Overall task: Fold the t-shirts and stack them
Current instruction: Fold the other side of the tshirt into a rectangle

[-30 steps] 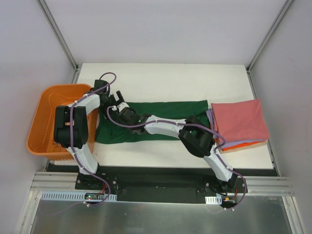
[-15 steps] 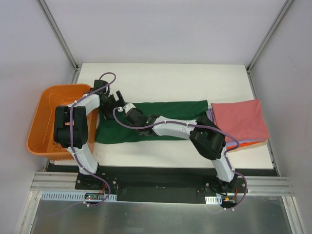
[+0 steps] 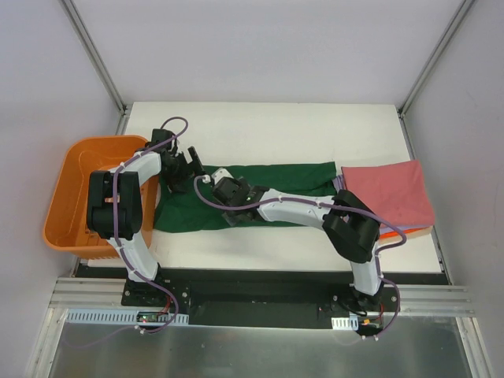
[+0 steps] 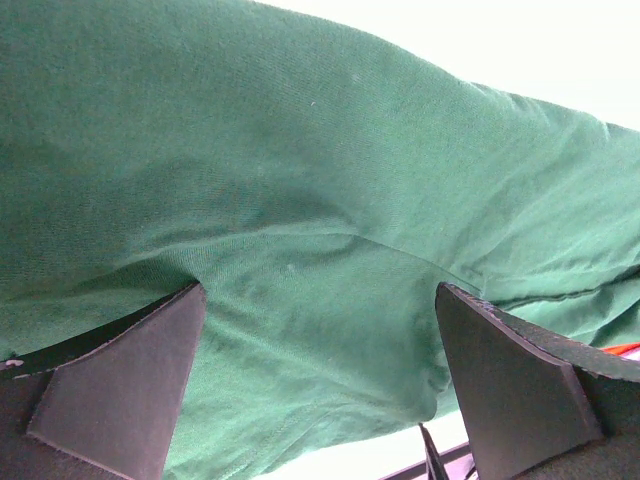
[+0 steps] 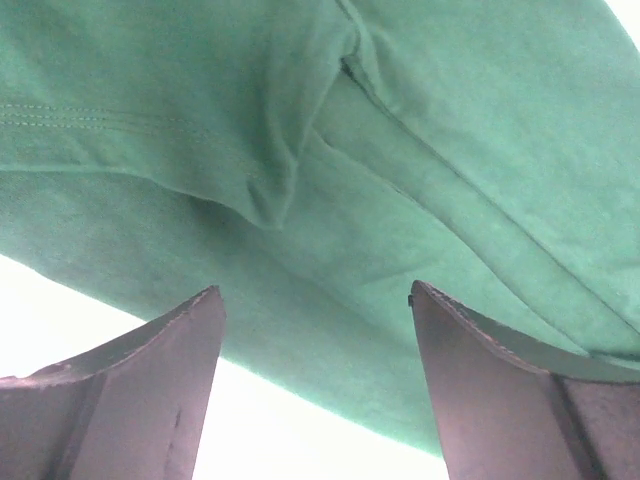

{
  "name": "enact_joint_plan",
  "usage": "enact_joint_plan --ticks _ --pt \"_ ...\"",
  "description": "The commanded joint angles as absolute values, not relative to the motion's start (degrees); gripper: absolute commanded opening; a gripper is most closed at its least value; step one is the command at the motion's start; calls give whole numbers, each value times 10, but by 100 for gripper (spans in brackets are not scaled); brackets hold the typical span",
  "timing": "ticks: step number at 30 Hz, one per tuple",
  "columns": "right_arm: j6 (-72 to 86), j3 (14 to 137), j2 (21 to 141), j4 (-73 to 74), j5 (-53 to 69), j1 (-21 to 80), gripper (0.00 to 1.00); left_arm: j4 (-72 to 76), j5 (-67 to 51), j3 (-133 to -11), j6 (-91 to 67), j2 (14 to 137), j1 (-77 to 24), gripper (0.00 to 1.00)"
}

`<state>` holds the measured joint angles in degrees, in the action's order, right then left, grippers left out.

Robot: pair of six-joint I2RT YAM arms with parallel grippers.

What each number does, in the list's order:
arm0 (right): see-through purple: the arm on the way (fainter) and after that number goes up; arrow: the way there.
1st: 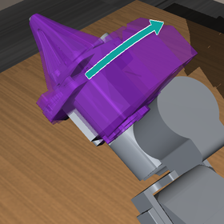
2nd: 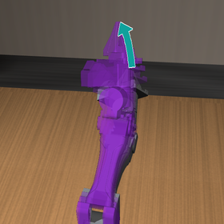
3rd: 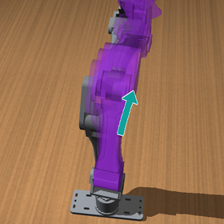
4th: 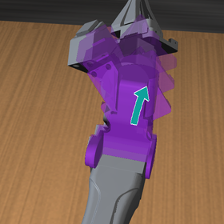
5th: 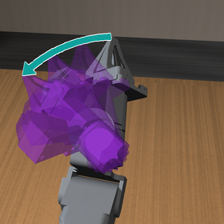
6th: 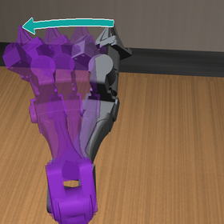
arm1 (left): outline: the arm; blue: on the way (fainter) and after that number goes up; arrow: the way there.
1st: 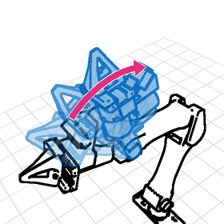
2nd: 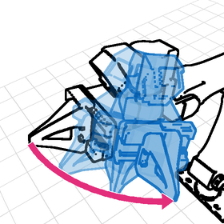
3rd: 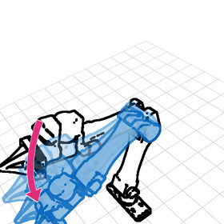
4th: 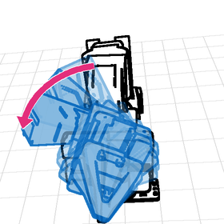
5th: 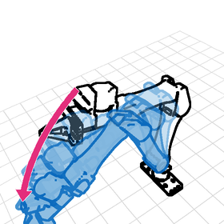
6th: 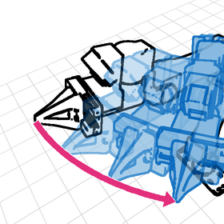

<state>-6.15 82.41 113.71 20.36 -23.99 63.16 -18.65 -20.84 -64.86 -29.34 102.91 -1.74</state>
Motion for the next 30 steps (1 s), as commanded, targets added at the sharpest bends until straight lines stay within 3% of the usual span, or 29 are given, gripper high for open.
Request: enact_joint_plan --ticks 1,5,8,13,19,30 --pt "-20 816 1060 214 -272 620 81 -190 -217 -637 -278 1019 -11 99" --pt "-21 802 1032 179 -206 604 88 -190 -216 -635 -278 1019 -11 99" --pt "-37 808 1030 118 -102 599 100 -190 -220 -634 -278 1017 -12 99" --pt "-48 860 1093 69 55 599 96 -190 -222 -637 -276 1024 -11 99" --pt "-9 879 1166 53 99 578 96 -190 -229 -640 -275 1032 -11 99" --pt "65 702 1074 8 135 492 96 -191 -222 -639 -269 1024 -11 99"
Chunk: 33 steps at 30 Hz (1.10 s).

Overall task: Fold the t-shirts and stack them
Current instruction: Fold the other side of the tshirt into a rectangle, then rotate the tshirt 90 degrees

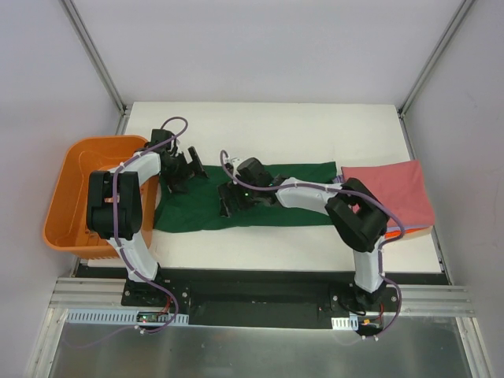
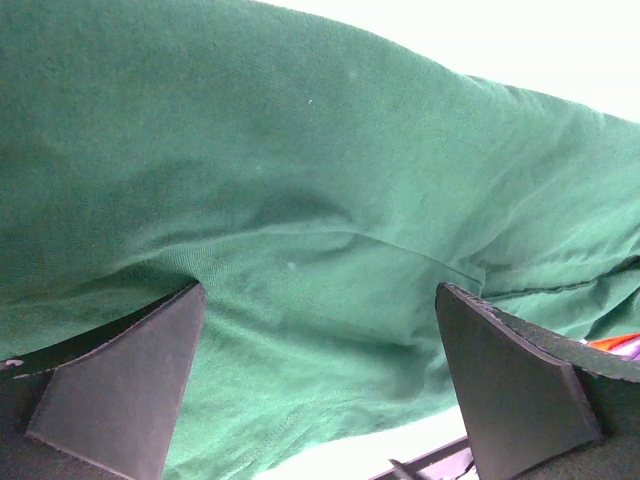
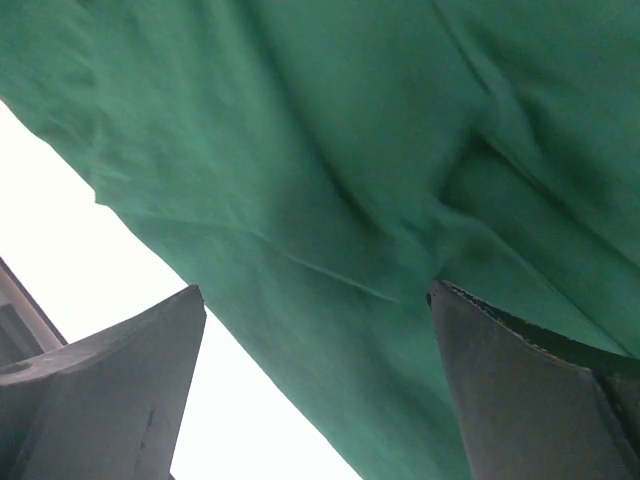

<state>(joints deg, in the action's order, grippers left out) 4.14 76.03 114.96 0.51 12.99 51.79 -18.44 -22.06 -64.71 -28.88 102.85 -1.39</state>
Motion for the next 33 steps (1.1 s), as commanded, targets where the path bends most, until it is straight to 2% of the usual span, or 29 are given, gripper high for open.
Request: enact_joint_plan --ticks 1,7,11,16,22,29,33 --pt "63 685 1050 8 131 483 96 -190 -223 -639 -270 1023 -11 99" --pt "40 614 902 54 51 428 96 -190 -227 -635 -268 1002 -11 99" --pt "29 616 880 114 -16 370 96 -190 -236 -637 -275 977 -18 99" --pt "40 649 928 141 -6 309 96 -192 -193 -634 -298 928 -47 99" --pt "47 732 1046 145 25 269 96 -193 -169 -595 -337 904 -114 99" --pt "54 732 1079 172 4 265 96 -203 -176 -647 -359 1013 -127 99" --pt "50 701 1065 176 45 261 96 -212 -139 -754 -348 1106 -124 99"
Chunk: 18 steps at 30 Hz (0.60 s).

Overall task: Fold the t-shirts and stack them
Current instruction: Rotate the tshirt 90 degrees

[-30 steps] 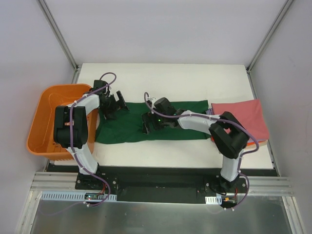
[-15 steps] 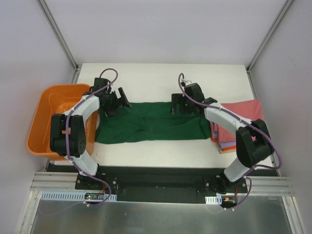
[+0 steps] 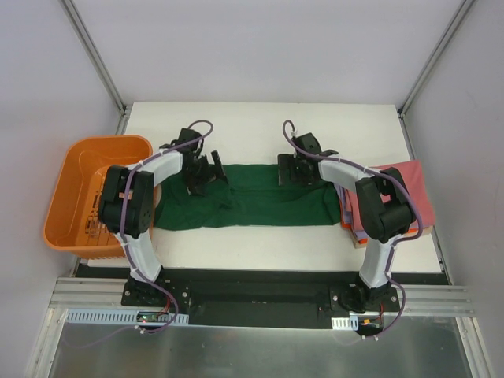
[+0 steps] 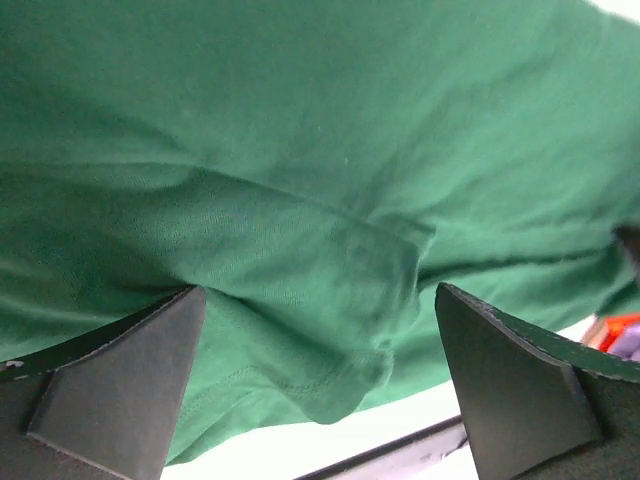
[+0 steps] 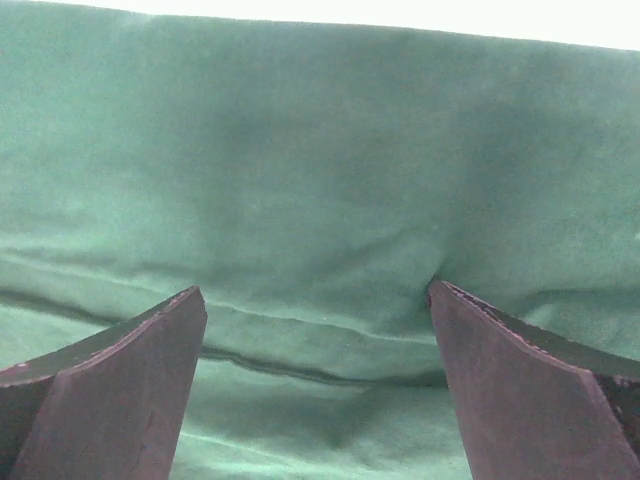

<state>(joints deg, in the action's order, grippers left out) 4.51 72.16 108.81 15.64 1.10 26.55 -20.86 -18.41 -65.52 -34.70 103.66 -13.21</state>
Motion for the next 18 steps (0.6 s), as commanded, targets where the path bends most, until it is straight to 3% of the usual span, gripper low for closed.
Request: enact_joint_plan --ticks 1,9,14,18 --pt "51 694 1063 179 60 262 96 -228 -141 -795 -342 1144 -119 99" --pt "107 614 1022 186 186 277 96 -308 -183 -1162 -342 1376 -114 99" --pt "140 592 1013 188 277 379 96 -286 -241 -1428 -416 1541 -121 99" --pt "135 598 997 170 353 446 96 -51 -283 -1404 -548 1585 -126 99"
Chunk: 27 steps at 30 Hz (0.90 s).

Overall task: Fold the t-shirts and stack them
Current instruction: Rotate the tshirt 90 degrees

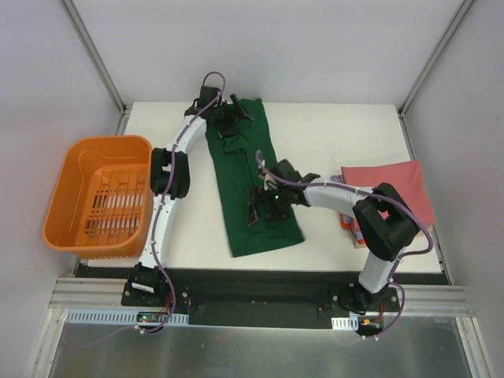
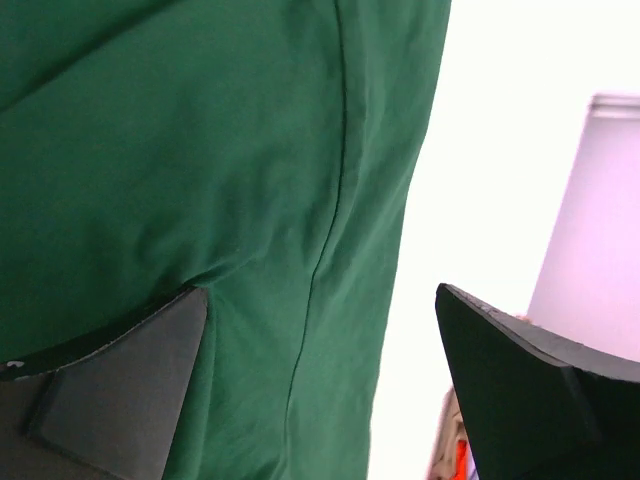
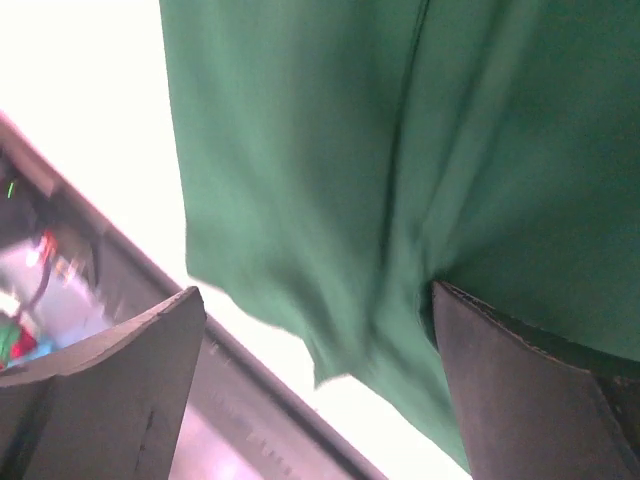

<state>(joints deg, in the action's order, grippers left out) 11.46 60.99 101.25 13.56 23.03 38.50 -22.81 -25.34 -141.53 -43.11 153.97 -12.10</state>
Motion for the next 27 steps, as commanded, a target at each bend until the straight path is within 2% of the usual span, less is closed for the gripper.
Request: enact_joint_plan --ticks 1,4,8,15,22,25,27 --pt "128 600 984 173 351 455 96 -16 -280 -1404 -565 1592 -128 99" --pt "94 611 928 202 283 461 96 22 -277 -1429 -563 1601 -142 99" --pt "72 598 872 199 251 461 96 21 -237 -1388 -528 1561 -150 99" --pt "78 543 753 175 121 458 96 -36 -158 -1386 -465 1492 -145 99" --pt "151 479 581 143 45 427 96 -30 -212 -1375 -387 1321 -152 99" --pt "260 422 512 137 -22 413 96 -29 -264 -1291 -357 1209 -154 99" --pt "220 401 480 109 13 403 96 -31 -273 -1198 -329 1111 -160 99"
